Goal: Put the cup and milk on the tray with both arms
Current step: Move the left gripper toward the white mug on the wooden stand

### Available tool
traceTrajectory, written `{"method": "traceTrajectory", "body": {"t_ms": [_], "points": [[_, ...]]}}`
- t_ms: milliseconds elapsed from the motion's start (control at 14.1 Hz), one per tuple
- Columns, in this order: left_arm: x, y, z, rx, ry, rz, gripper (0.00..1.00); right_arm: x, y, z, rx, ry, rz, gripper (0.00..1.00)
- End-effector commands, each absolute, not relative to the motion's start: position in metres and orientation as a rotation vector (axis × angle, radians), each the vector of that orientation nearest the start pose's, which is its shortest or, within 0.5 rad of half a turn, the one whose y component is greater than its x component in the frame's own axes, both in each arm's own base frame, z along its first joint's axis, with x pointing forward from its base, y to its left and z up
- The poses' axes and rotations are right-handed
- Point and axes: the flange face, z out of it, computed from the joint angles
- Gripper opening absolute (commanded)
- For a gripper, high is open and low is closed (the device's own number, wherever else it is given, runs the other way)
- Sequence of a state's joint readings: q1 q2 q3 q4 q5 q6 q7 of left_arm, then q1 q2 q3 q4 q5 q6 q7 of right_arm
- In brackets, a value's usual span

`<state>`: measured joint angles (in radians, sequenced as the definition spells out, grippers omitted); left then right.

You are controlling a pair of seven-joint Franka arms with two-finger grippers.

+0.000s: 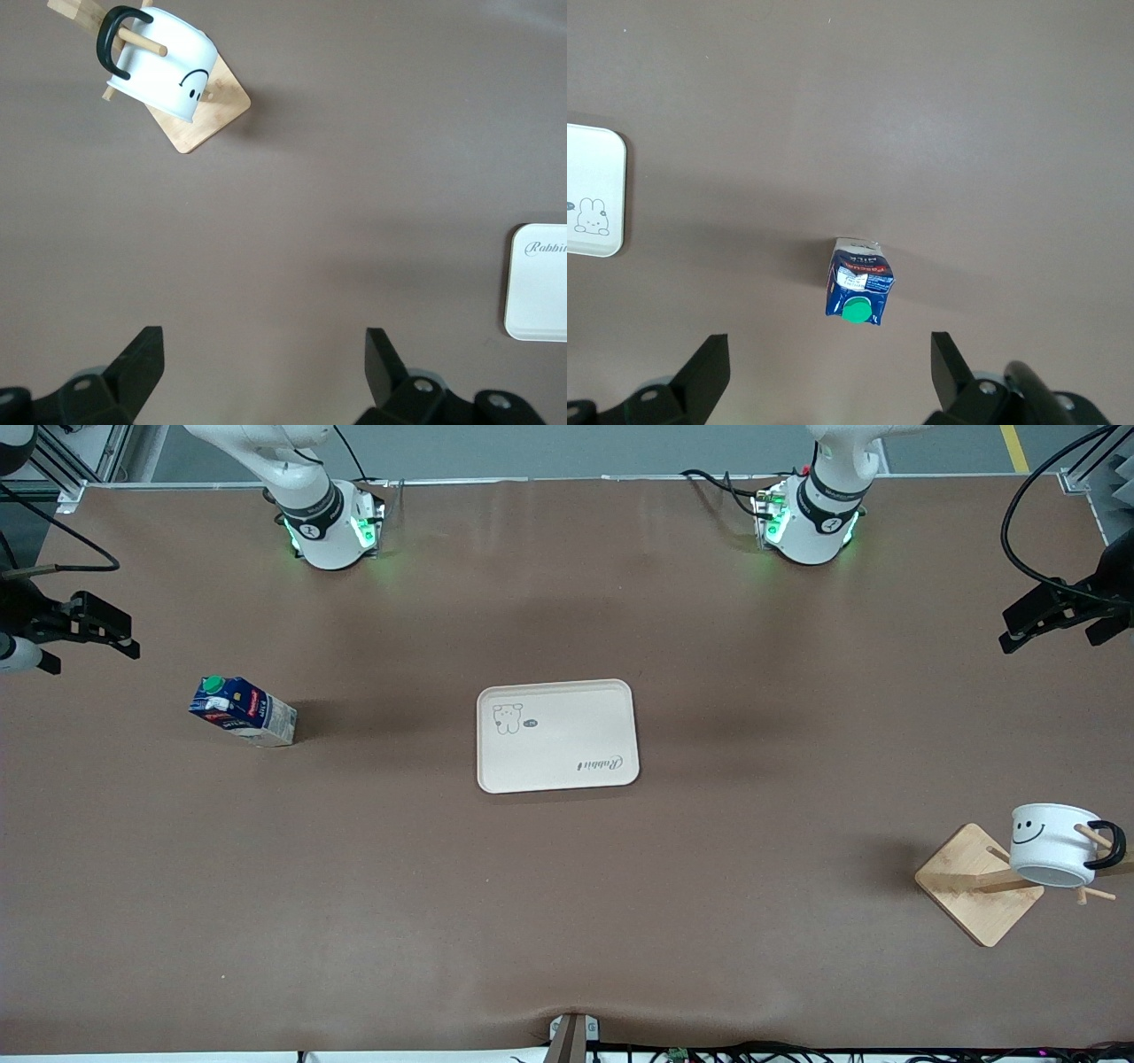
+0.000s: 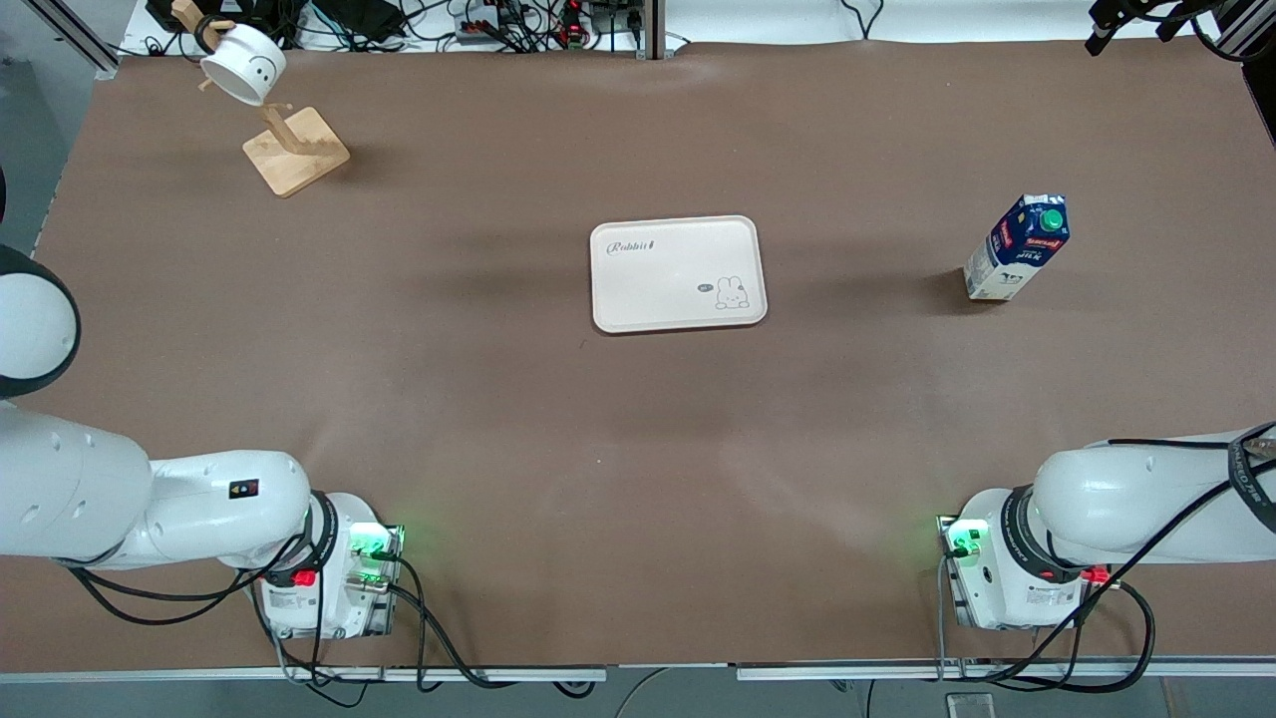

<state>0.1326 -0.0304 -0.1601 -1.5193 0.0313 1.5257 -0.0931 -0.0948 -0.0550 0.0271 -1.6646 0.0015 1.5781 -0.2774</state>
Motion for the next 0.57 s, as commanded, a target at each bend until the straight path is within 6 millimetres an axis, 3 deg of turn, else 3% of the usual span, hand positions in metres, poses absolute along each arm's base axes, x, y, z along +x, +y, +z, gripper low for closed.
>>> {"method": "traceTrajectory", "body": {"t_ms": [0, 498], "points": [[0.5403, -0.0107, 0.6679, -3.129, -0.106, -0.080, 1.00, 0.5372, -0.0392, 0.6170, -3.106, -0.337, 0.027, 1.00], [0.5458, -0.0021, 0.6639, -3.129, -0.135, -0.070, 1.00, 0.5395, -0.0403, 0.6137, -3.105, -0.334, 0.034, 1.00]]}}
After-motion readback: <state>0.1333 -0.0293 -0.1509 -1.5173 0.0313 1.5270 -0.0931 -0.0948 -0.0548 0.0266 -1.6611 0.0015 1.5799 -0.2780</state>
